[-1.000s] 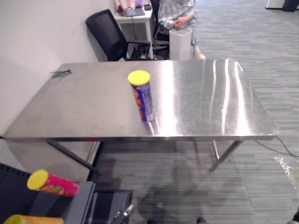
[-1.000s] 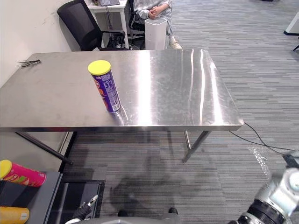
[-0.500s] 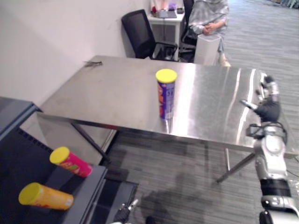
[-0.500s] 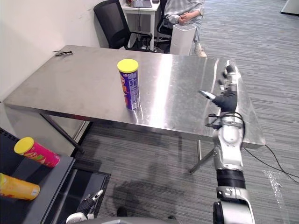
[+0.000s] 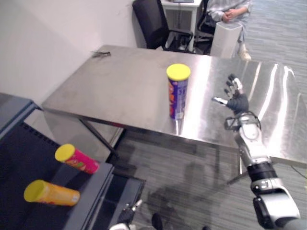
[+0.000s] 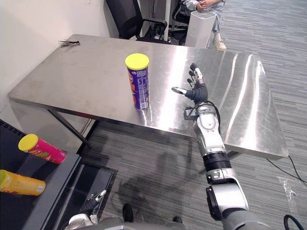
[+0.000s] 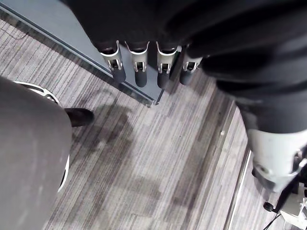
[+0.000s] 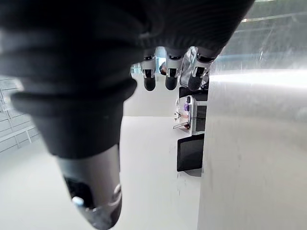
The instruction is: Put the gum and the chips on the shelf.
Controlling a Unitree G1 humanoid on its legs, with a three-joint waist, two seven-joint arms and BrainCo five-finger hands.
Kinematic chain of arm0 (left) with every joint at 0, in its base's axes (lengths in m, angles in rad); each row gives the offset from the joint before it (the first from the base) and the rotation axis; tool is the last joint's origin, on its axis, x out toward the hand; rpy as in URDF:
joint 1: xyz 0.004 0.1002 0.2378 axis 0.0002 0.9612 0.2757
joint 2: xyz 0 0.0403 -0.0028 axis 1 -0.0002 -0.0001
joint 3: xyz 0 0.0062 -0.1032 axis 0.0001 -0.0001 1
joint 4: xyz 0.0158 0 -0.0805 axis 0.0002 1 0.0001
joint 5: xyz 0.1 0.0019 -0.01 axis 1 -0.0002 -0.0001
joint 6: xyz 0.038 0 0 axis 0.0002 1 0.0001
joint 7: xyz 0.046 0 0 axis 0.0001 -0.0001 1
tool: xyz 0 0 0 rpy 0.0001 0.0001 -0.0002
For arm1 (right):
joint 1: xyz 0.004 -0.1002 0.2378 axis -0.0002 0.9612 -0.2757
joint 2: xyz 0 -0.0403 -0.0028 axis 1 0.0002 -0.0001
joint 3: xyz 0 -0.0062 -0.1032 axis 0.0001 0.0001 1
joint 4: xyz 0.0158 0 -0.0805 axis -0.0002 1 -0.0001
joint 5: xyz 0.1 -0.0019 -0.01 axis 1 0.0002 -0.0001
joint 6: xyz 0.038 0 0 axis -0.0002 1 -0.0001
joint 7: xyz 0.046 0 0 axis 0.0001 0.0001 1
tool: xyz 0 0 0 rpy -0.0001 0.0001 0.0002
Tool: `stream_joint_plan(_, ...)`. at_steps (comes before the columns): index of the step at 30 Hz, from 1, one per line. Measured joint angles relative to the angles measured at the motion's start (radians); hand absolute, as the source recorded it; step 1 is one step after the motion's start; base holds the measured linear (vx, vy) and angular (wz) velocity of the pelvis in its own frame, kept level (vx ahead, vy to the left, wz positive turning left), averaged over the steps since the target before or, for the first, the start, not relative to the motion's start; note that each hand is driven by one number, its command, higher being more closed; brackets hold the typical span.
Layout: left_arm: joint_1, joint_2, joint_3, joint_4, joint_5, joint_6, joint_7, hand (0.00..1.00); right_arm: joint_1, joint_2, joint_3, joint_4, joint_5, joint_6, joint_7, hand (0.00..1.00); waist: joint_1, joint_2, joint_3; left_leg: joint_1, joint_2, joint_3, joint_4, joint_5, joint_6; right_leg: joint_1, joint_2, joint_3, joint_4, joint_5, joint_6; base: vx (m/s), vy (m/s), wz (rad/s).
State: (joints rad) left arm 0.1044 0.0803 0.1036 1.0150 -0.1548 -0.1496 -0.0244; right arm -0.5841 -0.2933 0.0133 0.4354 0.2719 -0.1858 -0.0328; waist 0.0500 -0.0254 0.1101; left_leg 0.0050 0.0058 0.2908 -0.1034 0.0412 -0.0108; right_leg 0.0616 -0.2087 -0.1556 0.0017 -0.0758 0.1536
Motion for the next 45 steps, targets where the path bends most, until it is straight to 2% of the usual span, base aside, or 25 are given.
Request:
stream_joint_plan(9, -0.004, -0.002, -0.001, -0.011, -0.001, 0.0, 0.0, 0.0, -0.013, 0.039, 0.084, 0.016, 0.0, 0.009, 0.043, 0.0, 0.007, 0.003, 0.018, 0.0, 0.004, -0.002, -0.001, -0.003, -0.005, 0.0, 0.003, -0.003, 0.0, 0.0, 0.0, 0.0, 0.0, 0.0)
stream_joint_plan(19, -0.004, -0.002, 0.001, -0.023, 0.0, 0.006, -0.002, 0.0, -0.013, 0.037, 0.156, 0.001, 0.004, 0.012, 0.108, 0.0, 0.007, 0.002, 0.032, -0.001, 0.005, -0.003, -0.001, -0.003, -0.005, 0.002, 0.003, -0.006, -0.002, 0.001, 0.002, 0.01, -0.003, 0.0)
stream_joint_plan(28, -0.004, -0.002, 0.001, -0.024, 0.0, 0.006, -0.002, 0.0, -0.024, 0.038, 0.193, 0.0, 0.002, 0.014, 0.103, 0.0, 0.009, 0.002, 0.032, -0.001, 0.006, -0.004, -0.001, -0.002, -0.006, 0.001, 0.003, -0.006, 0.001, 0.005, 0.008, 0.0, 0.0, 0.0)
stream_joint_plan(39, -0.004, -0.001, 0.003, -0.037, -0.037, 0.007, -0.001, 0.0, -0.167, 0.037, 0.192, 0.015, 0.002, 0.034, 0.064, 0.0, 0.012, 0.003, 0.056, -0.01, 0.005, -0.023, -0.001, -0.001, -0.007, 0.002, 0.004, -0.022, 0.001, 0.006, 0.007, 0.0, 0.0, 0.04)
stream_joint_plan(45, -0.004, -0.002, 0.003, -0.046, -0.038, 0.006, 0.0, 0.0, -0.236, 0.037, 0.192, 0.095, 0.001, 0.048, 0.063, 0.0, 0.022, -0.001, 0.058, -0.012, 0.004, -0.028, -0.001, 0.001, -0.006, 0.004, 0.004, -0.031, 0.0, 0.008, 0.005, 0.04, -0.006, 0.04)
